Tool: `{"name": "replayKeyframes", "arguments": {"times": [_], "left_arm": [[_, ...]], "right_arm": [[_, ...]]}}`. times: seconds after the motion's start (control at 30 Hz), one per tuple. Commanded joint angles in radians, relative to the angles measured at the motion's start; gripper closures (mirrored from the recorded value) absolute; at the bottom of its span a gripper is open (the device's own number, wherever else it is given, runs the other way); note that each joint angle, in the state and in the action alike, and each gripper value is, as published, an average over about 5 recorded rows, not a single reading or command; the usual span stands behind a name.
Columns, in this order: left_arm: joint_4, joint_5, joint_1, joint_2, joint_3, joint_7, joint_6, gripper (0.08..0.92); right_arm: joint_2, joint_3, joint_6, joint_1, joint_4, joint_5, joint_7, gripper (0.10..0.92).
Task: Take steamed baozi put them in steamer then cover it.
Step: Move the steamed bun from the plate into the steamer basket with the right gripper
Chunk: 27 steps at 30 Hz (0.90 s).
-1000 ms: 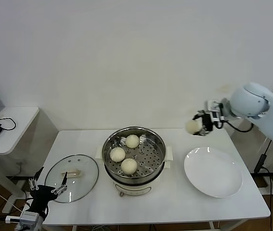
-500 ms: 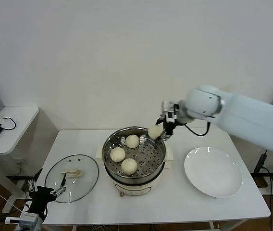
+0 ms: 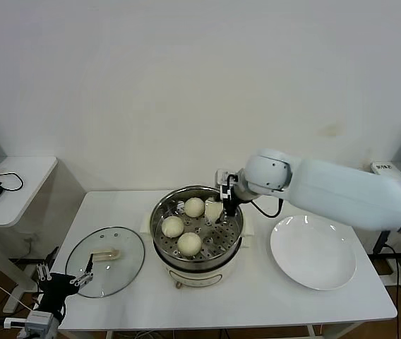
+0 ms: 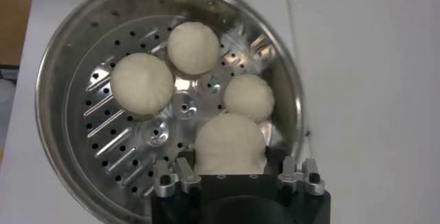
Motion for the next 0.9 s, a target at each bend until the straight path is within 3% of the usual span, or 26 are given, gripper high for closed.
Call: {"name": "replayKeyframes", "arguments": {"times": [0.03,0.33,0.67,0.9], "left_arm": [[0.002,-0.002,-0.001,0.000,-0.001,0.000,0.000,0.177],[0.007,-0.002,-0.003,-0.002,-0.001,0.000,-0.002,0.177],[0.003,-0.004,-0.002,-0.003,-0.005,0.000,-0.002,0.177],[0.003,-0.003,-0.005,-0.007,0.004,0.000,-0.002,0.177]], "right_arm": [[0.040,-0.004,-0.014,-0.071,-0.049,-0.025,0.019,0.381],[0.041,0.003,-0.013,-0.085,-0.056,-0.042,0.022,0.377],[0.010,0.053,-0.013,-0.039,-0.002,-0.003,0.020,0.210],[-0.084,0.131,-0.012,0.008,0.101,0.045,0.052,0.203]]}}
